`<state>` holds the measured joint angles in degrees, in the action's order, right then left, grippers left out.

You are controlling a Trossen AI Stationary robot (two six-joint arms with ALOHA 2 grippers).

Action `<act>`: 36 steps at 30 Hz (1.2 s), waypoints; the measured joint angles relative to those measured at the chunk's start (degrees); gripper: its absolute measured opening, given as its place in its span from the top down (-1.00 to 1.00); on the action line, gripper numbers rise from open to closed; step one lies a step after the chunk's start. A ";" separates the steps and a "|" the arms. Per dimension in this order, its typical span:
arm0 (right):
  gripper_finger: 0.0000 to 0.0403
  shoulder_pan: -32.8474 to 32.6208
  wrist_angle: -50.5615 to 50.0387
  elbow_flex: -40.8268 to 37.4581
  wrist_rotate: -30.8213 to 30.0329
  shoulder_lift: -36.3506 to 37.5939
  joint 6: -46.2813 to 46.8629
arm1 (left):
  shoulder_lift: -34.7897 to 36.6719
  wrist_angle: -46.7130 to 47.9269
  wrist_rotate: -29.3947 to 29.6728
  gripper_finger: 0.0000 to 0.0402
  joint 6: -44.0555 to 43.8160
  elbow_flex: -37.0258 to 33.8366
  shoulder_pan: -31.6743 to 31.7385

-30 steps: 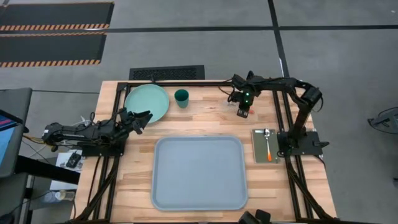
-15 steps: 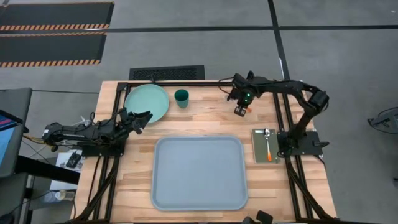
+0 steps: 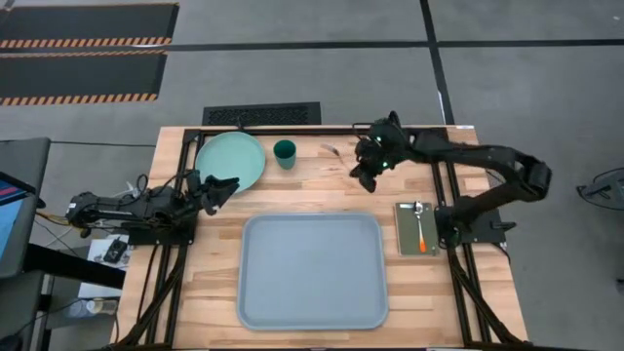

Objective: Pick and place plate/cup/fork/spoon on tray
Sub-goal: Put the orange fork on the blue serving tray

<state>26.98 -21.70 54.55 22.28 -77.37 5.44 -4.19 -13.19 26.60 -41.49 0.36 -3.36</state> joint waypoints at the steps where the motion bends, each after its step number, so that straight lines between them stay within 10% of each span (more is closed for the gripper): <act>1: 0.93 -1.90 3.58 -0.65 0.48 1.11 1.12 | 0.00 -1.38 -1.20 -0.27 0.57 0.00 0.00; 14: 0.89 -21.98 47.92 -3.13 0.57 -2.88 9.61 | -5.32 -13.93 -17.98 -0.27 10.10 1.56 -0.02; 36: 0.85 -30.79 87.56 -2.91 8.20 -23.34 21.80 | -60.10 -22.61 -40.64 -0.27 25.91 34.89 0.69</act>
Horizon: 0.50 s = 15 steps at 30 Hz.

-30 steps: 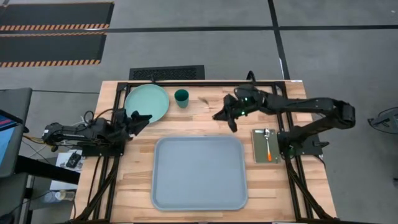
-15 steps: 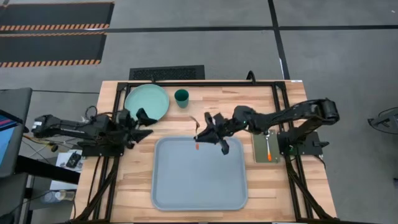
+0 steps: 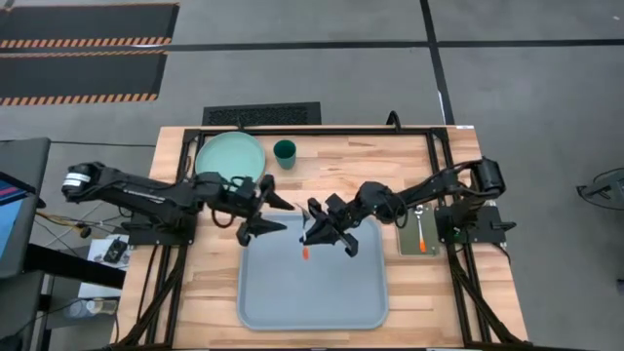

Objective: Pick and place plate/cup/fork/spoon on tray
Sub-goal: Put the orange fork on the blue serving tray

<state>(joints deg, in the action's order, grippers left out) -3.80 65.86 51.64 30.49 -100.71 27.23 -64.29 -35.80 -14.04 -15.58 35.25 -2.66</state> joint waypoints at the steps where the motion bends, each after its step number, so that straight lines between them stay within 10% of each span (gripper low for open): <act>1: 0.85 -0.26 -0.10 0.00 0.05 0.00 -0.04 | -1.44 -1.21 -1.29 -0.27 -0.53 1.06 0.24; 15: 0.85 -2.23 0.41 0.05 0.89 0.52 -0.68 | -15.74 -22.67 -19.44 -0.27 -15.85 3.68 3.31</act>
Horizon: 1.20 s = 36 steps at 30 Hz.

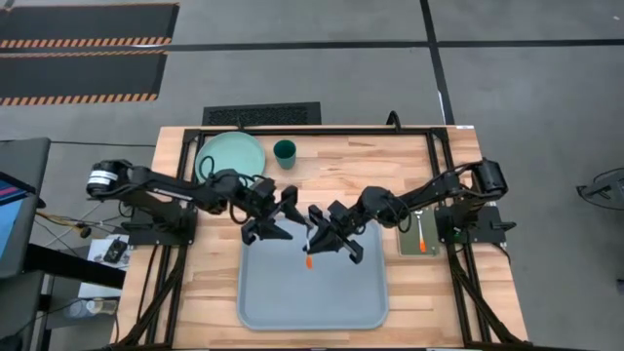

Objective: Pick and place plate/cup/fork/spoon on tray
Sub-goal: Put the orange fork on the blue serving tray

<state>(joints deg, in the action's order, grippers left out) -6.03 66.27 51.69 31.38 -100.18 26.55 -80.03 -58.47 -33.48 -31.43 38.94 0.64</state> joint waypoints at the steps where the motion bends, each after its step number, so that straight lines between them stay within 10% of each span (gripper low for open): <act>1: 0.85 0.01 -0.05 -0.01 0.00 0.00 0.00 | -0.81 -1.86 -0.43 -0.27 -1.07 0.00 0.00; 36: 0.85 -0.62 -0.26 -0.01 0.10 0.00 -1.72 | -2.17 -3.12 2.88 -0.26 5.45 1.46 -3.23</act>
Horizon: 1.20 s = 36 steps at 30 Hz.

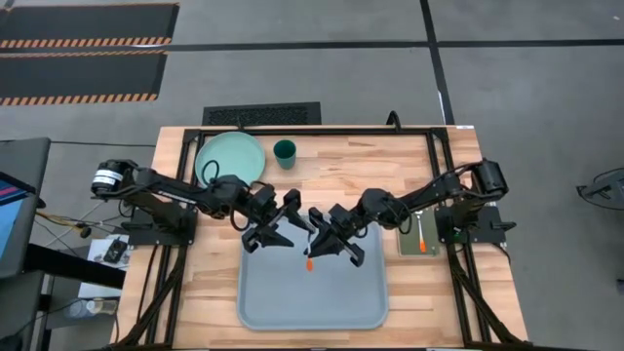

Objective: Pick and place plate/cup/fork/spoon on tray
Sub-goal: Put the orange fork on the blue serving tray

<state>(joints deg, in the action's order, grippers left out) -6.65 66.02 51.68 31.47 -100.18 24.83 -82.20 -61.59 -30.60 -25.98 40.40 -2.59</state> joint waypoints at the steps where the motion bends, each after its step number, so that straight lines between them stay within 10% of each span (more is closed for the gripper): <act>1: 0.85 0.04 -0.59 0.00 -0.08 0.00 0.03 | 0.11 0.01 0.36 -0.26 -0.05 0.00 0.00; 27: 0.85 3.08 -3.93 0.02 -0.50 0.00 0.27 | -0.43 18.38 -3.88 -0.26 3.37 8.39 -1.40; 36: 0.85 2.66 -0.33 0.02 1.59 0.00 -1.38 | -0.43 15.37 -2.92 0.04 5.45 8.11 -2.07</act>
<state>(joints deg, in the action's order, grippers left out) -3.99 65.69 51.70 33.07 -100.18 23.45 -82.63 -46.21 -33.52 -20.54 48.51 -4.66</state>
